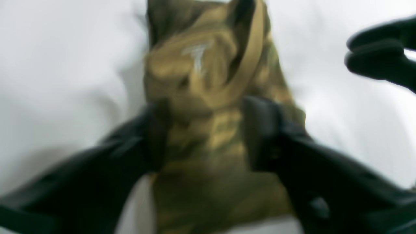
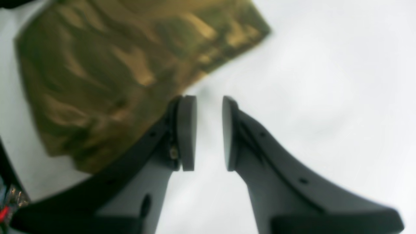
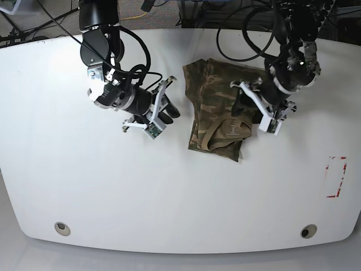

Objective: Fold the T-shirt properly
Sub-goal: 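Grasp the folded shirt with the left gripper and lift it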

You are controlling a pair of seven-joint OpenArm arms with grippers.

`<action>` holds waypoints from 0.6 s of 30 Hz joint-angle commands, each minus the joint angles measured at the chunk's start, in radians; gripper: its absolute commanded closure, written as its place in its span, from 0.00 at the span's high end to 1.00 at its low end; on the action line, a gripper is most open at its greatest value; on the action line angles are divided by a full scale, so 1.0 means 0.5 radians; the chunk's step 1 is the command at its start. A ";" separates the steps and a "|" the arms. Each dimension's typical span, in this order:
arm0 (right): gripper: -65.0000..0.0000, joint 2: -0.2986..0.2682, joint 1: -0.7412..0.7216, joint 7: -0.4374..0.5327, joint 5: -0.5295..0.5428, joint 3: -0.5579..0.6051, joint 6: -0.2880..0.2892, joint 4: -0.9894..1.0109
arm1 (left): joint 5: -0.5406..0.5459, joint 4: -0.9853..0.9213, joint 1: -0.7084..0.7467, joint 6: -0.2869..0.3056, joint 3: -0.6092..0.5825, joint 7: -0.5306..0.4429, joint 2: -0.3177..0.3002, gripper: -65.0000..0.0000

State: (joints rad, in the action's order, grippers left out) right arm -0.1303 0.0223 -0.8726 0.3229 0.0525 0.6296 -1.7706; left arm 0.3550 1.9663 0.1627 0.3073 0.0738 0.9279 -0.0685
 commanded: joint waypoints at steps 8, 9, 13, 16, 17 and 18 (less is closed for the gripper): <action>0.19 -0.026 -0.031 0.034 0.037 -0.349 0.010 -0.026 | -0.392 -0.144 -0.192 -0.325 -0.361 -0.044 0.166 0.68; 0.19 -0.026 -0.031 0.034 0.037 -0.370 0.013 -0.026 | -0.435 -0.175 -0.198 -0.325 -0.385 -0.044 0.175 0.67; 0.19 -0.026 -0.031 0.028 0.037 -0.472 0.117 -0.023 | -0.613 -0.365 -0.192 -0.325 -0.459 -0.148 0.203 0.67; 0.19 -0.023 -0.028 0.028 0.037 -0.508 0.135 -0.020 | -0.715 -0.537 -0.173 -0.325 -0.508 -0.360 0.200 0.67; 0.19 -0.023 -0.028 0.028 0.037 -0.515 0.135 -0.020 | -0.739 -0.602 -0.158 -0.325 -0.520 -0.403 0.197 0.67; 0.19 -0.023 -0.009 0.028 0.037 -0.521 0.135 -0.020 | -0.757 -0.684 -0.152 -0.325 -0.520 -0.455 0.194 0.67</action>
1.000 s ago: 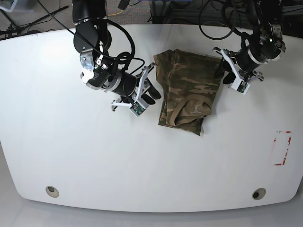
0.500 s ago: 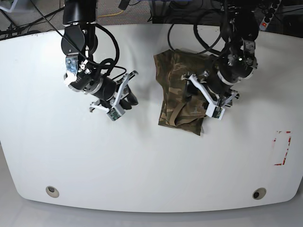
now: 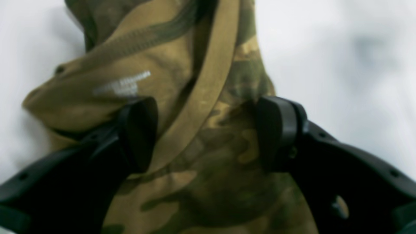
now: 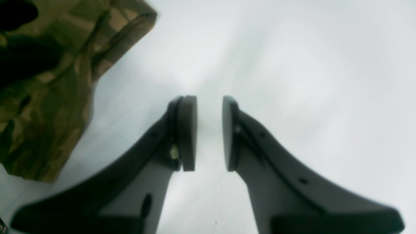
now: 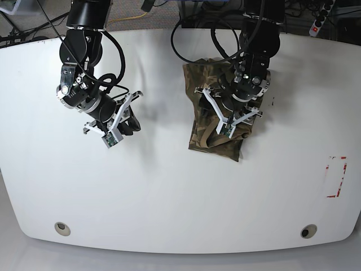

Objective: Fold the T-shirt properly
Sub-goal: 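Grasp the folded shirt with the left gripper and lift it, then carry the folded shirt with the left gripper to the table edge and release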

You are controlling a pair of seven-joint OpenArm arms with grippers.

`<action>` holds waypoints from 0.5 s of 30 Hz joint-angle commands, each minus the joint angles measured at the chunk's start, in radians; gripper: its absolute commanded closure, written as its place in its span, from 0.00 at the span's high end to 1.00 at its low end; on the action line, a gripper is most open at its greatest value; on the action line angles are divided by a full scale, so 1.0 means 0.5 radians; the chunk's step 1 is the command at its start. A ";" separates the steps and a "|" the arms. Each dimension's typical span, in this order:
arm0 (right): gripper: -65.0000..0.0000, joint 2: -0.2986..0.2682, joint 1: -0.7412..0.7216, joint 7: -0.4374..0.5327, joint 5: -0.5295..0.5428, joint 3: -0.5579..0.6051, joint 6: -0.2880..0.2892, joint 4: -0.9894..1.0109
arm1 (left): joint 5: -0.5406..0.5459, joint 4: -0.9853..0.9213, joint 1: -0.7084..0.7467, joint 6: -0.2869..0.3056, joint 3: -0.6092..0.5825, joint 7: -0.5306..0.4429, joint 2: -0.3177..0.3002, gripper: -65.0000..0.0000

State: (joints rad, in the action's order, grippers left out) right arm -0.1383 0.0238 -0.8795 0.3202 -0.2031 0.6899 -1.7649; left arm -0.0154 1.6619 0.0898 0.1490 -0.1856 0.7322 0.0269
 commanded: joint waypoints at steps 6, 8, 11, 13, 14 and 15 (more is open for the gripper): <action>0.19 -0.007 0.006 0.042 0.042 -0.010 0.015 -0.044 | -0.011 -0.324 -0.015 0.001 0.176 -0.183 -0.061 0.67; 0.19 -0.007 0.009 0.042 0.042 -0.010 0.015 -0.047 | -0.007 -0.336 -0.015 0.004 0.241 -0.186 -0.107 0.67; 0.19 -0.007 0.009 0.042 0.042 -0.010 0.015 -0.047 | -0.007 -0.352 -0.015 0.096 0.360 -0.186 -0.224 0.68; 0.19 -0.007 0.012 0.042 0.042 -0.010 0.015 -0.050 | -0.007 -0.352 -0.012 0.216 0.459 -0.180 -0.316 0.67; 0.19 -0.007 0.012 0.042 0.042 -0.010 0.015 -0.050 | -0.007 -0.352 -0.012 0.296 0.535 -0.180 -0.371 0.67; 0.19 -0.007 0.012 0.042 0.042 -0.010 0.015 -0.050 | -0.007 -0.352 -0.012 0.342 0.591 -0.180 -0.405 0.67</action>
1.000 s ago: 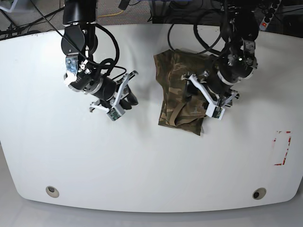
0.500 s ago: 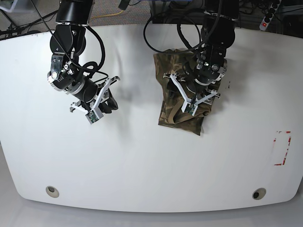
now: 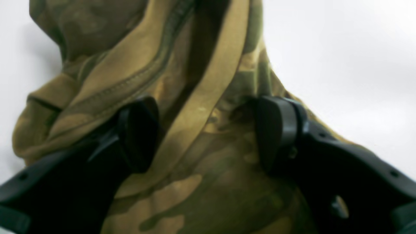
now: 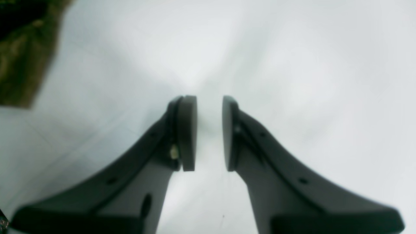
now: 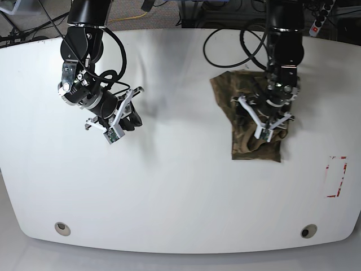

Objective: Fold the T-shirt properly
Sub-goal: 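Carry the folded shirt with the left gripper to the table edge and release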

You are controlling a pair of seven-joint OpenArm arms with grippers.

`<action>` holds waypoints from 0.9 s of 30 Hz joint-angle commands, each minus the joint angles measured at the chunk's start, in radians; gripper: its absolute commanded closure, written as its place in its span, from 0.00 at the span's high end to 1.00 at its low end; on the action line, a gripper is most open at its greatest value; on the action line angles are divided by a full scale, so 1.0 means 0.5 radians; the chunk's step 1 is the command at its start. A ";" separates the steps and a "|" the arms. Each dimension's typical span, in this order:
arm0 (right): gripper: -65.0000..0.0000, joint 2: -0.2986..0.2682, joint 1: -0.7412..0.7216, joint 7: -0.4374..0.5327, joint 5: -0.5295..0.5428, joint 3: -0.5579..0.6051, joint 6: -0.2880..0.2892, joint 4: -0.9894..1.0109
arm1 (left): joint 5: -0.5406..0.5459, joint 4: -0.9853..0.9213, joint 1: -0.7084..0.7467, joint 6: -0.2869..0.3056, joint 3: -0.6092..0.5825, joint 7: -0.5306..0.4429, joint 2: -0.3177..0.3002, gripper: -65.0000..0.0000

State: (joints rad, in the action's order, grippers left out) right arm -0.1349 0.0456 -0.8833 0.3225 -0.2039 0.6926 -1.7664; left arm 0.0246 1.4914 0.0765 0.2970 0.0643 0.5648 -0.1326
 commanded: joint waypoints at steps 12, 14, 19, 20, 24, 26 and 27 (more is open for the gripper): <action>0.18 -0.005 -0.031 -0.012 0.038 0.007 0.010 -0.206 | -0.088 -0.425 0.017 0.583 0.671 0.142 -0.694 0.67; 0.18 -0.005 -0.031 -0.012 0.038 0.007 0.010 -0.222 | -0.088 -0.505 0.014 0.653 0.754 0.139 -0.758 0.67; 0.19 -0.005 -0.031 -0.012 0.038 0.007 0.010 -0.231 | -0.085 -0.594 0.011 0.802 0.947 0.075 -0.915 0.67; 0.19 -0.005 -0.031 -0.012 0.038 0.010 0.010 -0.231 | -0.085 -0.588 0.011 0.802 0.978 0.075 -0.930 0.67; 0.18 -0.005 -0.031 -0.012 0.038 0.056 0.010 -0.231 | -0.085 -0.462 0.011 0.802 1.076 0.084 -0.949 0.67; 0.18 -0.014 -0.031 -0.012 0.038 0.075 0.010 -0.231 | -0.085 -0.308 0.011 0.802 1.091 0.130 -0.945 0.67; 0.18 -0.014 -0.031 -0.012 0.038 0.075 0.010 -0.231 | -0.085 -0.259 0.011 0.802 1.091 0.164 -0.945 0.67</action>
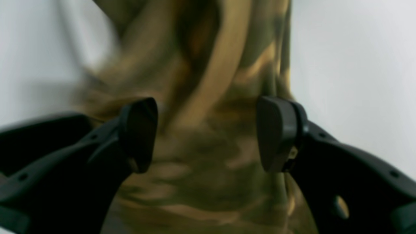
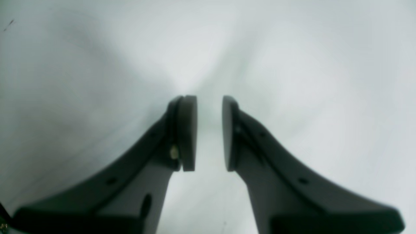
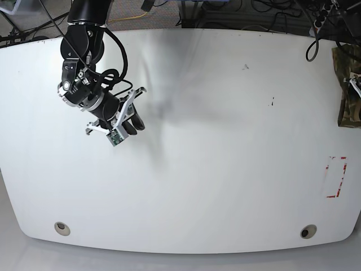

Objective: Fold the T-shirt properly

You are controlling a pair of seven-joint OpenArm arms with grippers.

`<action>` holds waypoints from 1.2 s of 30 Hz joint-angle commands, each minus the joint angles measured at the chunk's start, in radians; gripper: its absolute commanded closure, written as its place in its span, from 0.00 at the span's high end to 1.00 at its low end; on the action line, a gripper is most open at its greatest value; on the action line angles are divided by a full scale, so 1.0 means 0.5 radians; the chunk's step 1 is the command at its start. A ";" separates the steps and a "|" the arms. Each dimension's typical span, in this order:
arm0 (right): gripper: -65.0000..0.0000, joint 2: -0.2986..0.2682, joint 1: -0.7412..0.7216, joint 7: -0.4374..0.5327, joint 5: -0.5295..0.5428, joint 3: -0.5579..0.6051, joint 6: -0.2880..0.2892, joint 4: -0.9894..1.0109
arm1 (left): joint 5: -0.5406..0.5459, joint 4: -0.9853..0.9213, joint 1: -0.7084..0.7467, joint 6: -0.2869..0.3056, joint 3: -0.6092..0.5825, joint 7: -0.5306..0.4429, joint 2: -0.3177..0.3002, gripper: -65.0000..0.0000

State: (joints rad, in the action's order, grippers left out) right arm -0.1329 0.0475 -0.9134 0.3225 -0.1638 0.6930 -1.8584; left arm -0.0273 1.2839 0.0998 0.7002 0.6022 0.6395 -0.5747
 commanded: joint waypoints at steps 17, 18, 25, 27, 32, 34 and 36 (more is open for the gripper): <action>0.18 -0.064 0.048 0.764 -0.404 -0.048 -0.007 0.137 | -0.002 0.754 0.029 -0.408 -0.374 -0.452 0.684 0.61; 0.18 -0.064 0.054 0.886 -0.444 -0.067 -0.007 0.183 | -0.002 0.720 0.078 -0.509 -0.436 -0.590 0.712 0.61; 0.18 -0.064 0.149 1.620 -0.625 -0.251 -0.013 0.570 | -0.002 0.576 0.278 -1.055 -0.752 -1.262 0.890 0.61; 0.18 -0.067 0.186 1.764 -0.656 -0.303 -0.016 0.662 | 0.001 0.573 0.351 -1.153 -0.813 -1.336 0.933 0.61; 0.18 -0.064 0.367 1.835 -0.650 -0.459 -0.068 0.674 | 0.004 0.677 0.640 -1.245 -0.924 -1.557 1.037 0.61; 0.18 -0.064 0.477 1.835 -0.607 -0.521 -0.071 0.613 | 0.010 0.812 0.836 -1.252 -0.942 -1.569 1.077 0.61; 0.18 -0.064 0.576 1.835 -0.502 -0.561 -0.071 0.570 | 0.013 0.917 0.983 -1.255 -0.945 -1.569 1.117 0.61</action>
State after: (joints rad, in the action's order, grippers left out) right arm -0.1547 0.3161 -0.0353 0.0101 -0.4286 0.6563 -1.5311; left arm -0.0273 1.6760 0.5529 0.0803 0.1299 -0.1184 -0.0315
